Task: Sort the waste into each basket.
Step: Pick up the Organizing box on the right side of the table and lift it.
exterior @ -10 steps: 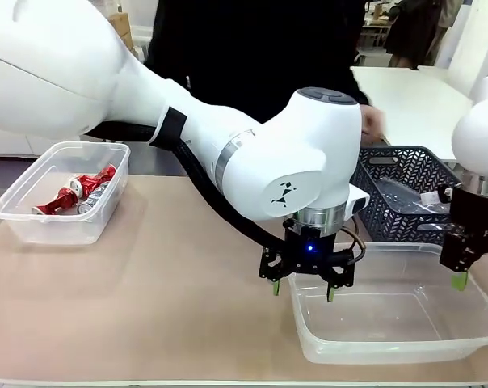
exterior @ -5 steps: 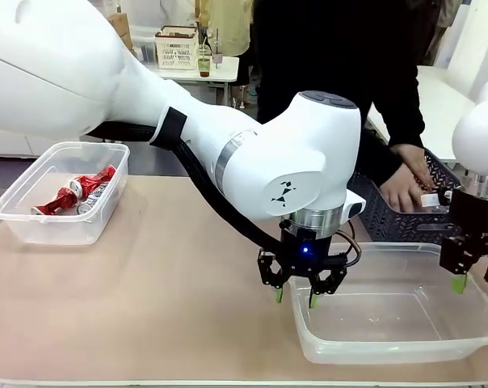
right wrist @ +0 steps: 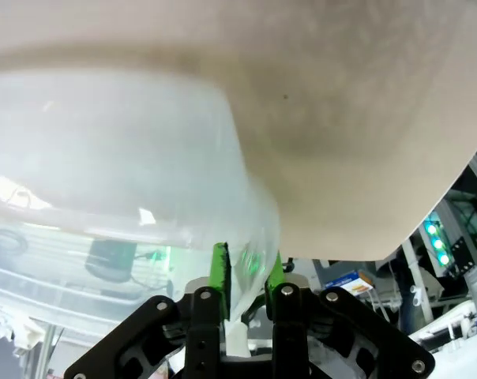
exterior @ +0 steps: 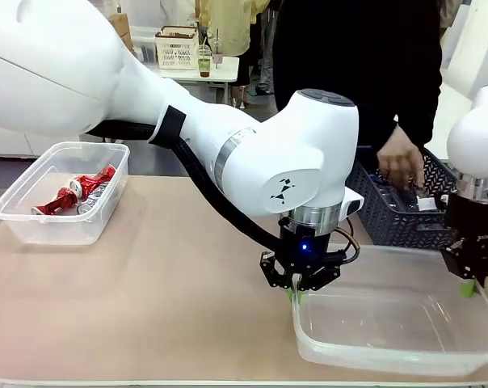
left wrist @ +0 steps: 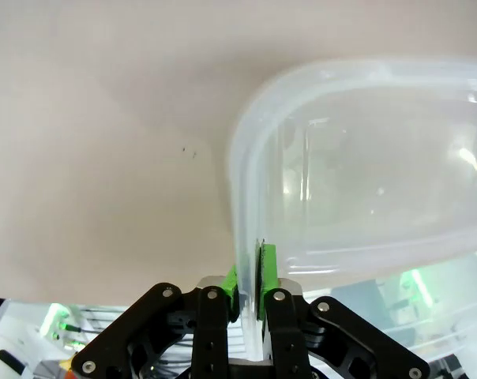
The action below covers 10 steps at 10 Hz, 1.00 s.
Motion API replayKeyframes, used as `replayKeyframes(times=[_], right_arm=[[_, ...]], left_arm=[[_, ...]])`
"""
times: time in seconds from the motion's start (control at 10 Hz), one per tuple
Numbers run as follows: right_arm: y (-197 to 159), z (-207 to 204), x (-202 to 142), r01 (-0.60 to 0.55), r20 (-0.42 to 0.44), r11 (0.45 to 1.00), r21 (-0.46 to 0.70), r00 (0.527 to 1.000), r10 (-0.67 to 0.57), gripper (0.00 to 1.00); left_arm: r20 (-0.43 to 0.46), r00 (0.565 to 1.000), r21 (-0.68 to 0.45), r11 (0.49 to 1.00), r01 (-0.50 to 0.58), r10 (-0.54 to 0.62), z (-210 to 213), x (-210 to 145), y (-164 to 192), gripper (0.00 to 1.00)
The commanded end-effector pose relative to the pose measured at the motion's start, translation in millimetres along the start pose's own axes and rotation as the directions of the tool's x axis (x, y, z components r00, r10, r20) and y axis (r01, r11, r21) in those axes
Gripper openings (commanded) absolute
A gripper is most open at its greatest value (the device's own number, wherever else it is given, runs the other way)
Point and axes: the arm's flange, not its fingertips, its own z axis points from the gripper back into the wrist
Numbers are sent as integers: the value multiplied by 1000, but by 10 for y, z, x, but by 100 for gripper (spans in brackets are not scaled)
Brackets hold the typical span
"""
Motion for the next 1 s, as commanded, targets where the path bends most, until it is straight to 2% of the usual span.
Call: replayKeyframes(times=[0.0, 0.3, 0.5, 0.6, 0.7, 0.9], right_arm=[[19, -387, -346, -11, 33, 1000, 16, 999, 11, 0], [62, -203, -456, -1, 27, 999, 32, 1000, 0, 0], [196, 202, -628, -40, -8, 999, 23, 999, 41, 0], [326, 465, -693, -78, -49, 997, -18, 996, 77, 0], [454, 744, -698, -119, -46, 992, -29, 992, 118, 0], [860, 1205, -365, -160, -48, 986, -50, 986, 157, 0]], left_arm=[[13, 1000, 13, 1000, 1, -1, 23, -6, -9, 0], [31, 999, 25, 1000, -9, 8, 173, -36, 80, 0], [53, 997, 32, 998, -50, 48, 391, -89, 288, 0], [93, 991, 48, 993, -105, 101, 519, -156, 472, 0], [127, 981, 49, 987, -150, 143, 649, -275, 706, 0], [164, 961, 51, 971, -232, 221, 867, -580, 1213, 0]])
